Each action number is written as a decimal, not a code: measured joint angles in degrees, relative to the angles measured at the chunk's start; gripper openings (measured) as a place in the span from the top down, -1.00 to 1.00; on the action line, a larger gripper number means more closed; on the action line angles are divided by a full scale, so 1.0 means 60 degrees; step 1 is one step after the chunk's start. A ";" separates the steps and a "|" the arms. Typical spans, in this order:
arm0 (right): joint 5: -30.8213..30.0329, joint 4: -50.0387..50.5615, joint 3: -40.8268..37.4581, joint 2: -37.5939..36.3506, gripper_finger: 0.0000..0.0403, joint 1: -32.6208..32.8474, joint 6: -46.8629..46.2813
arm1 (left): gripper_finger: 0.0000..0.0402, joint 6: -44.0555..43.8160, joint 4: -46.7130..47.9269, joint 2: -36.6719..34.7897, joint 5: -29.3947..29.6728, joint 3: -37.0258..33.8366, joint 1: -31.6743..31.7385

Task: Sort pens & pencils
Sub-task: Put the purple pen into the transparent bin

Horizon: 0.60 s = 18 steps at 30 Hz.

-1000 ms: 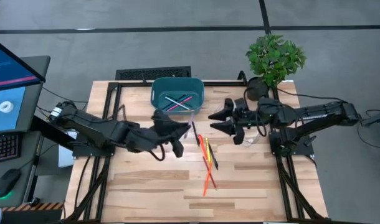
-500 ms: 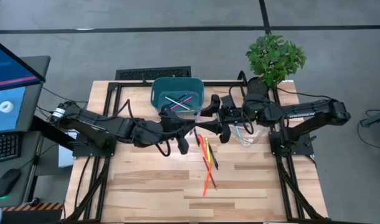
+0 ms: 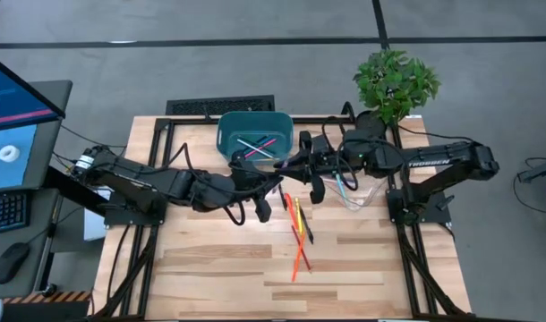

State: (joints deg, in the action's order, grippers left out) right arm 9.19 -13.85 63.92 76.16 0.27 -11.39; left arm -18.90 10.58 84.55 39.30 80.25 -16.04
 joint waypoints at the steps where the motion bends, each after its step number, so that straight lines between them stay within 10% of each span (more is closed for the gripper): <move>1: -0.0010 0.0003 0.0000 0.0000 0.75 0.0003 -0.0086 | 0.84 -0.0067 0.0035 0.0000 0.0007 0.0000 0.0007; 18: -0.0559 0.1729 0.0000 0.0000 0.75 -0.0246 -0.0900 | 0.24 -0.2574 0.3264 -0.0022 -0.0283 0.0015 -0.0014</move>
State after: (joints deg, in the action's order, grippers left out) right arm 5.83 -3.47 63.92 76.16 -1.20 -16.79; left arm -34.34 30.17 84.42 37.60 80.34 -16.13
